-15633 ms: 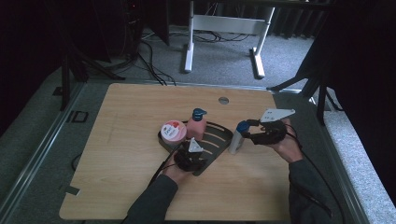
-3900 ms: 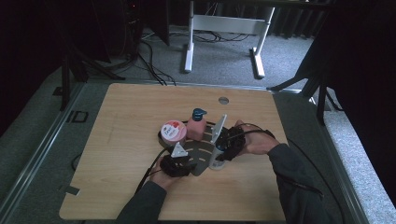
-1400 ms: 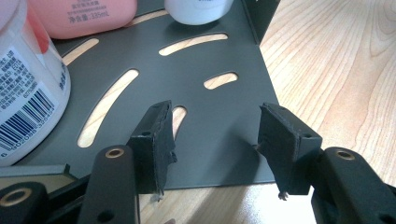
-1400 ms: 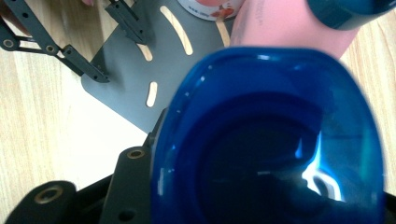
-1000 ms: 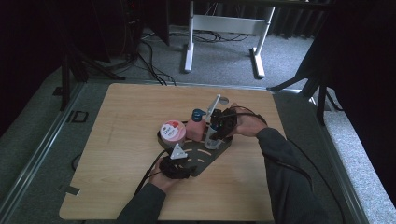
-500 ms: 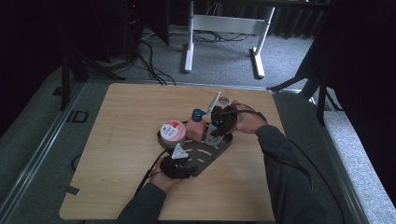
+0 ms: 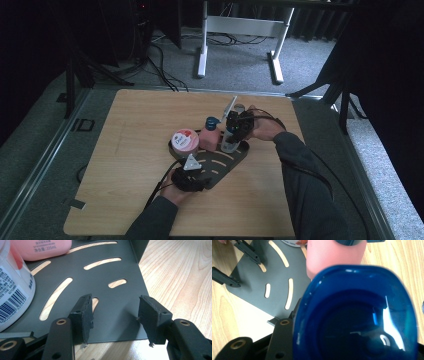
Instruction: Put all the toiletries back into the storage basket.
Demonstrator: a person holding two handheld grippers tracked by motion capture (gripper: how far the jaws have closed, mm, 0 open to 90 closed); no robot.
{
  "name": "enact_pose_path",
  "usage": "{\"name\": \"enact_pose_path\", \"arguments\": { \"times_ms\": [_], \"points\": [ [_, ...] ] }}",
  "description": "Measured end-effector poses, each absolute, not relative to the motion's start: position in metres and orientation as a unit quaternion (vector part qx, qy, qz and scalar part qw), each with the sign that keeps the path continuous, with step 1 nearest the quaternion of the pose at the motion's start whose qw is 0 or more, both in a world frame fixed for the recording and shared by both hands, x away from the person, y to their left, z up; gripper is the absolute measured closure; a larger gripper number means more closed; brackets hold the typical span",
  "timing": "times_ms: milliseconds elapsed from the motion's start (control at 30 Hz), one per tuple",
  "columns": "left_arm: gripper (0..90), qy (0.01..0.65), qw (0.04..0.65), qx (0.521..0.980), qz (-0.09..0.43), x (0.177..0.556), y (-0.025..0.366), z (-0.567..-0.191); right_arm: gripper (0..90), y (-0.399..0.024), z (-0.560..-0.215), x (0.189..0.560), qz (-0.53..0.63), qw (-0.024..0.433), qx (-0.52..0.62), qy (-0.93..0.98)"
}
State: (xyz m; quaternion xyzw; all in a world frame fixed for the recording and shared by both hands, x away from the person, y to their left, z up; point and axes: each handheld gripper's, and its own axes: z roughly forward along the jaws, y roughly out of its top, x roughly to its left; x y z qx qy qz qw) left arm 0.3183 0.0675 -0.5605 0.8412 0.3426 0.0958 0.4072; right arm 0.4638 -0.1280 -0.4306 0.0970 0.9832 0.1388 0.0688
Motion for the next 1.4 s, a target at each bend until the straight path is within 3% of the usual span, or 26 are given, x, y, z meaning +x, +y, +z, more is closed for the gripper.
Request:
{"name": "enact_pose_path", "arguments": {
  "times_ms": [1400],
  "points": [
    [45.3, 0.342, 0.407, 0.841, 0.096, 0.318, 0.067, -0.561, 55.1, -0.121, -0.437, 0.490, 0.136, 0.082, 0.099, 0.982]
  ]
}}
